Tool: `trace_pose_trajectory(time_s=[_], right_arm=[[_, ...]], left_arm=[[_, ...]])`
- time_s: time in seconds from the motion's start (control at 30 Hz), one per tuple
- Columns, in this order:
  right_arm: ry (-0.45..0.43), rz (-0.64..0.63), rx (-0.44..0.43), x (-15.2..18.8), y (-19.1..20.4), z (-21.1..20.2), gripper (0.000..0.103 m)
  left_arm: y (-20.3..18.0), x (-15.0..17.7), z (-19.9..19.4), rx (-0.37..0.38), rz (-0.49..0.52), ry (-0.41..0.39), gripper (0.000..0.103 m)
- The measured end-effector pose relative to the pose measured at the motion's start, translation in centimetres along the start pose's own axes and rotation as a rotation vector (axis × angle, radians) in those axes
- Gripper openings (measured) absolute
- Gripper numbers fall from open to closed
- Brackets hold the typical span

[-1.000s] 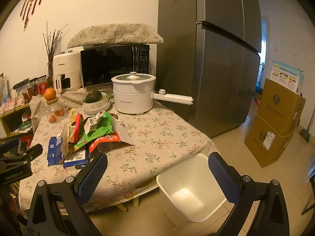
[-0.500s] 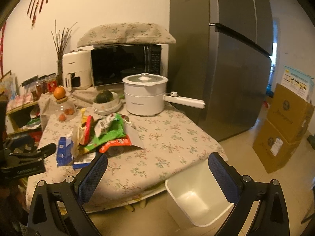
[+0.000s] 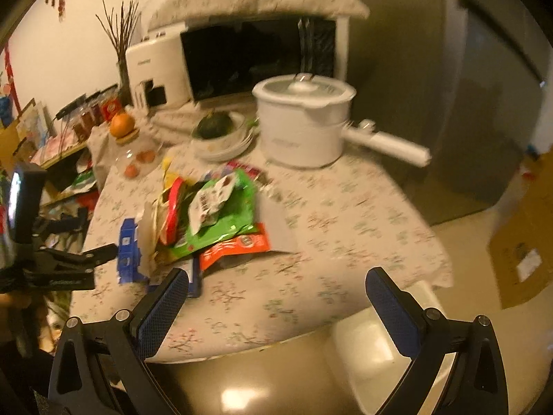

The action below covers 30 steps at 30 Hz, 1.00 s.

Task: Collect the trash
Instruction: 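Grasp the blue cardboard box with the left tool while the right tool grasps a paper strip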

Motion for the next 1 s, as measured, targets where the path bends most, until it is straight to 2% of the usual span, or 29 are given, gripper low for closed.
trace_pose_trajectory(time_s=[0.07, 0.1, 0.2, 0.27, 0.33, 0.4, 0.47, 0.5, 0.57, 0.63, 0.7, 0.8, 1.0], right_arm=[[0.012, 0.008, -0.029, 0.4, 0.3, 1.3, 0.103], [0.026, 0.013, -0.038, 0.9, 0.4, 2.2, 0.103], [0.123, 0.010, -0.051, 2.3, 0.6, 4.6, 0.103], [0.128, 0.000, -0.040, 2.2, 0.5, 5.2, 0.103], [0.121, -0.024, -0.005, 1.8, 0.3, 5.6, 0.103], [0.117, -0.038, 0.006, 1.4, 0.4, 6.1, 0.103], [0.123, -0.039, -0.005, 1.2, 0.7, 6.7, 0.103], [0.126, -0.039, -0.016, 1.1, 1.0, 6.9, 0.103], [0.128, -0.043, -0.036, 0.9, 1.6, 7.1, 0.103], [0.123, -0.044, -0.062, 0.6, 2.4, 7.2, 0.103], [0.119, -0.041, -0.101, 0.3, 3.5, 7.3, 0.103], [0.114, -0.031, -0.163, -0.2, 5.2, 7.6, 0.103], [0.125, -0.007, -0.280, -0.6, 8.9, 9.2, 0.103]], left_arm=[[0.4, 0.2, 1.0, 0.066, -0.074, 0.008, 0.102], [0.3, 0.3, 1.5, 0.104, -0.111, 0.025, 0.098], [-0.6, -0.4, 2.4, 0.219, -0.171, 0.055, 0.093], [-1.2, -0.8, 3.1, 0.223, -0.168, 0.062, 0.093], [-2.1, -0.6, 3.9, 0.230, -0.153, 0.085, 0.088], [-2.6, -0.4, 4.7, 0.236, -0.140, 0.110, 0.073], [-2.7, -0.1, 5.3, 0.235, -0.133, 0.117, 0.063], [-2.8, 0.1, 5.6, 0.239, -0.128, 0.122, 0.054], [-3.4, 0.6, 6.0, 0.258, -0.122, 0.140, 0.042], [-2.7, 1.0, 6.0, 0.256, -0.125, 0.139, 0.035], [-1.8, 1.2, 5.5, 0.264, -0.134, 0.127, 0.019], [-0.2, 1.1, 4.4, 0.273, -0.148, 0.085, 0.008], [3.4, 1.3, 1.7, 0.285, -0.197, -0.013, 0.007]])
Point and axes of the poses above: each gripper's, at about its wrist camera, not at the fingertips, and z roughly the way its jaws point, y to its left, x to its underside, the point moved 10 cm from there along z, roughly the way its jaws point
